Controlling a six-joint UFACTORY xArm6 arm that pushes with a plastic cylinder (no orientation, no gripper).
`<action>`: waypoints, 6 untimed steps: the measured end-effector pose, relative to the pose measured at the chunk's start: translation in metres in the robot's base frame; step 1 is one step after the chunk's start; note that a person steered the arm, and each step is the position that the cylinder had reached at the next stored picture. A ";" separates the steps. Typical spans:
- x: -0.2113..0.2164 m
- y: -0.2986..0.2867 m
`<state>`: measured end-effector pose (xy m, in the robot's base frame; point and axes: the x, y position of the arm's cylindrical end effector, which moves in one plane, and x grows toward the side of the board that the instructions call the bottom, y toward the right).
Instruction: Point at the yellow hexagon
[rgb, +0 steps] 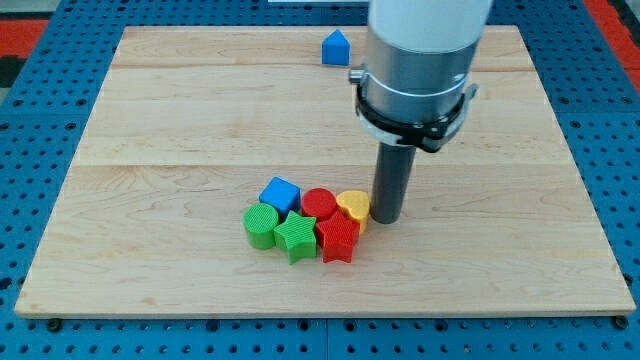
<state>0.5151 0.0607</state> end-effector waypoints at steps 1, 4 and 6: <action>0.000 -0.006; -0.039 0.068; -0.149 0.135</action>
